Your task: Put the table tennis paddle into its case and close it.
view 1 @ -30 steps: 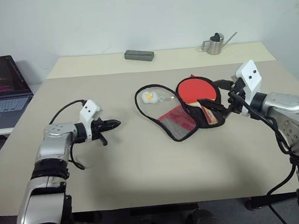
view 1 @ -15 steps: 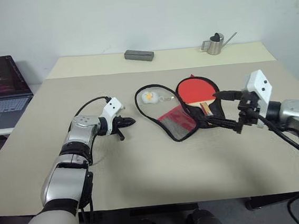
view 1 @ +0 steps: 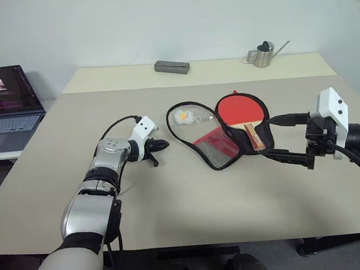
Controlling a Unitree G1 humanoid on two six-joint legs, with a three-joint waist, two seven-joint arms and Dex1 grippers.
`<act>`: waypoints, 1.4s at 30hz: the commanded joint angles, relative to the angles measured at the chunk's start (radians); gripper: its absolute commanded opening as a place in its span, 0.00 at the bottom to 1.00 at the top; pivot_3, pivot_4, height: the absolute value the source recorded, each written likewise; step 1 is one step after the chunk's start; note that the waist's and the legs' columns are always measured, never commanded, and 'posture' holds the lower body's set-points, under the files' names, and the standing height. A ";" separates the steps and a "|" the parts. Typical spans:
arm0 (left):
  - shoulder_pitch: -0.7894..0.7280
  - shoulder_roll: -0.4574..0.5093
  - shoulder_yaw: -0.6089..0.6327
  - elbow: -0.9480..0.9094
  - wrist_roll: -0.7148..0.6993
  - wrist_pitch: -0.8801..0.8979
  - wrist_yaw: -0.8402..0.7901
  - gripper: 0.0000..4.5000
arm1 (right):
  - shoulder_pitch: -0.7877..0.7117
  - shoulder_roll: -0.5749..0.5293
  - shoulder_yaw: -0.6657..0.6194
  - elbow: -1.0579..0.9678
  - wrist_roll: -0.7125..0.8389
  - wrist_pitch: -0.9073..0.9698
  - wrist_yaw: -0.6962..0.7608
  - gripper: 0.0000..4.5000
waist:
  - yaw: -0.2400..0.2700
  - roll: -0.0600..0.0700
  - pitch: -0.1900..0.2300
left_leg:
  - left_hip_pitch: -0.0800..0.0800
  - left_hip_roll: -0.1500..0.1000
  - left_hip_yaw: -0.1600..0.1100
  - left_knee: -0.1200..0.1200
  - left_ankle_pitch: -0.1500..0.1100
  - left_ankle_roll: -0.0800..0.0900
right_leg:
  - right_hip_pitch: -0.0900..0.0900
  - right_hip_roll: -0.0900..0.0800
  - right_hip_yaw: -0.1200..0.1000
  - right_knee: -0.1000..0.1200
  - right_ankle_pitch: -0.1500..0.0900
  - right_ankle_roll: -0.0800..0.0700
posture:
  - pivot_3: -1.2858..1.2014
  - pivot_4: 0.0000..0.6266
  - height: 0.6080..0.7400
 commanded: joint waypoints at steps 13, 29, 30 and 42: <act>-0.058 -0.107 0.063 0.039 -0.002 0.006 0.082 0.01 | -0.036 -0.094 -0.063 0.098 -0.036 -0.078 0.029 1.00 | 0.015 0.000 0.000 | 0.001 0.000 0.000 0.002 0.000 0.001 | 0.002 0.000 0.000 0.000 0.000 0.000 | 0.52 0.24 1.00; -0.144 -0.201 0.099 0.042 -0.002 -0.072 0.132 0.01 | 0.033 -0.094 -0.156 -0.012 0.009 0.002 -0.028 1.00 | 0.017 0.000 0.000 | 0.001 0.000 0.000 0.002 0.000 0.001 | 0.002 0.000 0.000 0.000 0.000 0.001 | 0.52 0.24 1.00; -0.150 -0.208 0.099 0.041 -0.001 -0.079 0.129 0.01 | 0.039 -0.095 -0.164 -0.019 0.013 0.007 -0.031 1.00 | 0.018 0.000 0.000 | 0.000 0.000 0.000 0.002 0.000 0.001 | 0.002 0.000 0.000 0.000 0.000 0.001 | 0.52 0.24 1.00; -0.250 -0.308 0.112 0.059 0.005 -0.103 0.141 0.01 | 0.176 -0.101 -0.330 -0.114 0.046 0.079 -0.065 1.00 | 0.018 0.000 0.000 | 0.001 0.000 0.000 0.002 0.000 0.001 | 0.002 0.000 0.000 0.000 0.000 0.001 | 0.52 0.24 1.00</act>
